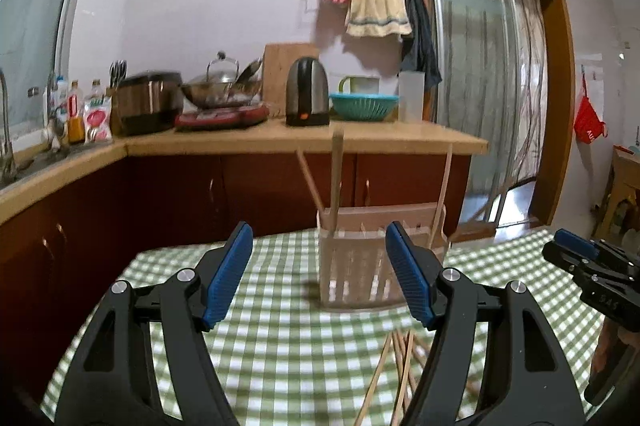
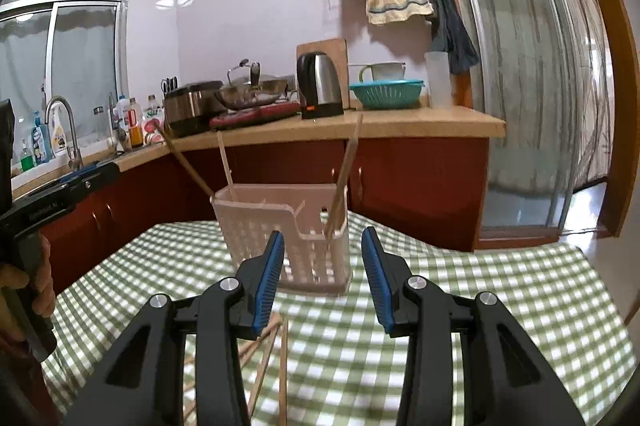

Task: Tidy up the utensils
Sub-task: 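Move both open grippers back toward the remaining chopsticks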

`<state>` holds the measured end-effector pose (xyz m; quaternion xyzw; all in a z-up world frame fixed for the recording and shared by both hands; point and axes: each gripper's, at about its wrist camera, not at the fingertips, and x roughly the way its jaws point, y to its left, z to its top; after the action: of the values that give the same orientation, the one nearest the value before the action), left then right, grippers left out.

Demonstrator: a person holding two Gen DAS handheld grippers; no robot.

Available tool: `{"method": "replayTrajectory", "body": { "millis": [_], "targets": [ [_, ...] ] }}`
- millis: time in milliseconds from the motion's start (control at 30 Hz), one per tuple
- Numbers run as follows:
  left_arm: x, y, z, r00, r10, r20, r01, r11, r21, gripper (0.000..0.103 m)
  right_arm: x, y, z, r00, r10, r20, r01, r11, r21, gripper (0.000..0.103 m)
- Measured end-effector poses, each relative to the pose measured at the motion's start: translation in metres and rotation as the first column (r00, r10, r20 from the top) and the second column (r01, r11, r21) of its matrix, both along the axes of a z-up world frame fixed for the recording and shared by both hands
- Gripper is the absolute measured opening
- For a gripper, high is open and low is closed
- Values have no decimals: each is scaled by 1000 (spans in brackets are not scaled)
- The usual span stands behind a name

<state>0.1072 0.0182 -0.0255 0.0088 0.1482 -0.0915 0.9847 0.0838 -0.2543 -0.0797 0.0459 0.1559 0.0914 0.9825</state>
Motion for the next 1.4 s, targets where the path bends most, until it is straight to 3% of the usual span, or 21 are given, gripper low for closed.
{"method": "replayTrajectory", "body": {
  "millis": [300, 667, 1033, 1400],
  "targets": [
    [-31, 6, -53, 992, 22, -126, -20, 1000, 16, 67, -36, 12, -49, 997, 17, -82, -21, 999, -41, 41],
    [-61, -4, -108, 968, -6, -252, 21, 998, 56, 66, -65, 22, -102, 973, 69, -222, -89, 993, -82, 40],
    [-84, -17, -147, 936, -30, -352, 65, 994, 87, 58, -67, 28, -128, 941, 108, -322, -138, 988, -74, 32],
    [-90, -24, -163, 915, -46, -401, 90, 992, 92, 46, -66, 23, -134, 932, 110, -346, -136, 989, -50, 27]
  ]
}}
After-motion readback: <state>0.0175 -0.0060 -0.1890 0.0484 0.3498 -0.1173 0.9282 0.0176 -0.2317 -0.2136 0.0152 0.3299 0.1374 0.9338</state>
